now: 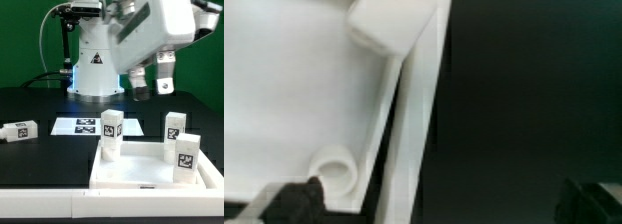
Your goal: Assemble square table
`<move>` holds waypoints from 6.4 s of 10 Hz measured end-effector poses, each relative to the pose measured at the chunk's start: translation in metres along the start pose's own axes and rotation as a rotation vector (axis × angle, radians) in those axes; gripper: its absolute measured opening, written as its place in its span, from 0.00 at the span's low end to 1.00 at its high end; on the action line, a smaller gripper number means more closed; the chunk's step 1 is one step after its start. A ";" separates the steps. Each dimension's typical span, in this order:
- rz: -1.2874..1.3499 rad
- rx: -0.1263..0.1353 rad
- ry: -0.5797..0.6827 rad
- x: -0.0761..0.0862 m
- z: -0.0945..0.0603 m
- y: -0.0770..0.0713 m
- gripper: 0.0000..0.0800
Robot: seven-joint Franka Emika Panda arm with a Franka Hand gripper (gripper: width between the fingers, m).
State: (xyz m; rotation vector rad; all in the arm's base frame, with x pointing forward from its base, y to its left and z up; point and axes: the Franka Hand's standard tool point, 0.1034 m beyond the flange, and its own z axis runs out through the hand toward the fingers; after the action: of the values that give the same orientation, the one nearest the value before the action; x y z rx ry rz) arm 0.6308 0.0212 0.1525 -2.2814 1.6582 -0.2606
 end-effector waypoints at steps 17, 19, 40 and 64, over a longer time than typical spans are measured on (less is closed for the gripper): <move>-1.329 -0.157 -0.091 0.100 0.008 0.126 0.81; -1.457 -0.211 -0.239 0.103 0.016 0.152 0.81; -2.963 -0.060 -0.693 0.139 -0.012 0.279 0.81; -1.163 -0.338 -0.227 0.101 0.018 0.314 0.36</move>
Offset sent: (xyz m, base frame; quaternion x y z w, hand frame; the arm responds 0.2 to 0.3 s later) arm 0.0000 0.0000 0.0000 0.0000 0.0000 -0.1938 0.9810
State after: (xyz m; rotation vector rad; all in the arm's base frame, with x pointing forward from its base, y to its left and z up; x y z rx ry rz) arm 0.3886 -0.1610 0.0220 -3.1159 0.1129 0.0575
